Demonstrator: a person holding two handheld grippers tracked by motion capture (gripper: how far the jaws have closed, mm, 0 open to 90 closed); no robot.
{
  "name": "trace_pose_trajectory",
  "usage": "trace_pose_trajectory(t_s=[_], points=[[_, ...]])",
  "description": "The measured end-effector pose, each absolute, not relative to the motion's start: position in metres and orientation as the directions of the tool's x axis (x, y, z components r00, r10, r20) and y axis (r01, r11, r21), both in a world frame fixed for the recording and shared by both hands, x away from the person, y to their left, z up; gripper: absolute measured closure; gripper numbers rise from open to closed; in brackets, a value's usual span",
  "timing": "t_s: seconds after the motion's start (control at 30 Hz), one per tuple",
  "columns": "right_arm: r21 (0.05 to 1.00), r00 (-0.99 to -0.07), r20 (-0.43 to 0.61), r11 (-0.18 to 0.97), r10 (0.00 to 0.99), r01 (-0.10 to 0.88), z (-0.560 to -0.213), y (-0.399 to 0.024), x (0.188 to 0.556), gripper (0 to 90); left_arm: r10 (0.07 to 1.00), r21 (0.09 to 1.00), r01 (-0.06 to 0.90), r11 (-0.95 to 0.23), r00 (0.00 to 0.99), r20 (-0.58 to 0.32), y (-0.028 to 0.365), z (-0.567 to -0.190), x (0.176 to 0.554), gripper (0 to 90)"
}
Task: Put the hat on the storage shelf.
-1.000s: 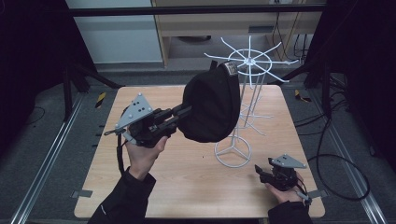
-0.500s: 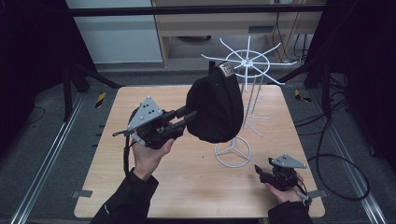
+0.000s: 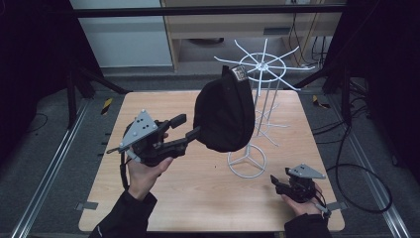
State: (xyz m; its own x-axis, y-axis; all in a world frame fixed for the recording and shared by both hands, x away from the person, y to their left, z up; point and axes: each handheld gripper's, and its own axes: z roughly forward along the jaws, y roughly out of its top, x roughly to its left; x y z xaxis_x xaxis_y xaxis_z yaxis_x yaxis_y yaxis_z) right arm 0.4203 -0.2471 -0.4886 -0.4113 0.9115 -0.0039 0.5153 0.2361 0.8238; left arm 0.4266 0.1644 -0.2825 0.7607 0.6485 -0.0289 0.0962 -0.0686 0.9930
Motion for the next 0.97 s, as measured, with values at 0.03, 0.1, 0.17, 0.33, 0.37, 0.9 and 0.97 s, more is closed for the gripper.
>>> trace_pose_trajectory(t_s=[0.03, 0.1, 0.17, 0.33, 0.37, 0.9, 0.97], points=[[0.824, -0.409, -0.004, 0.234, 0.913, 0.516, -0.489, -0.247, 0.420, 35.9, 0.655, 0.993, 0.095, -0.068, 0.755, -0.027, 0.169, -0.284, 0.425, 38.5], [0.825, -0.407, -0.005, 0.234, 0.913, 0.514, -0.488, -0.247, 0.420, 35.4, 0.668, 0.992, 0.103, -0.067, 0.744, -0.032, 0.177, -0.287, 0.422, 36.5], [0.826, -0.406, -0.003, 0.231, 0.914, 0.514, -0.488, -0.248, 0.420, 35.0, 0.681, 0.992, 0.108, -0.068, 0.732, -0.033, 0.187, -0.291, 0.419, 34.8], [0.825, -0.395, 0.004, 0.220, 0.919, 0.520, -0.488, -0.248, 0.420, 31.9, 0.729, 0.988, 0.136, -0.079, 0.683, -0.036, 0.212, -0.311, 0.413, 31.6], [0.825, -0.393, 0.007, 0.217, 0.919, 0.522, -0.488, -0.249, 0.420, 31.1, 0.738, 0.986, 0.148, -0.081, 0.673, -0.040, 0.218, -0.317, 0.412, 31.0], [0.824, -0.379, 0.013, 0.205, 0.925, 0.528, -0.490, -0.251, 0.421, 25.8, 0.906, 0.875, 0.466, -0.128, 0.415, -0.089, 0.296, -0.448, 0.437, 26.3], [0.822, -0.376, 0.016, 0.202, 0.926, 0.533, -0.490, -0.251, 0.422, 25.0, 0.919, 0.865, 0.482, -0.138, 0.388, -0.069, 0.302, -0.457, 0.438, 25.5]])
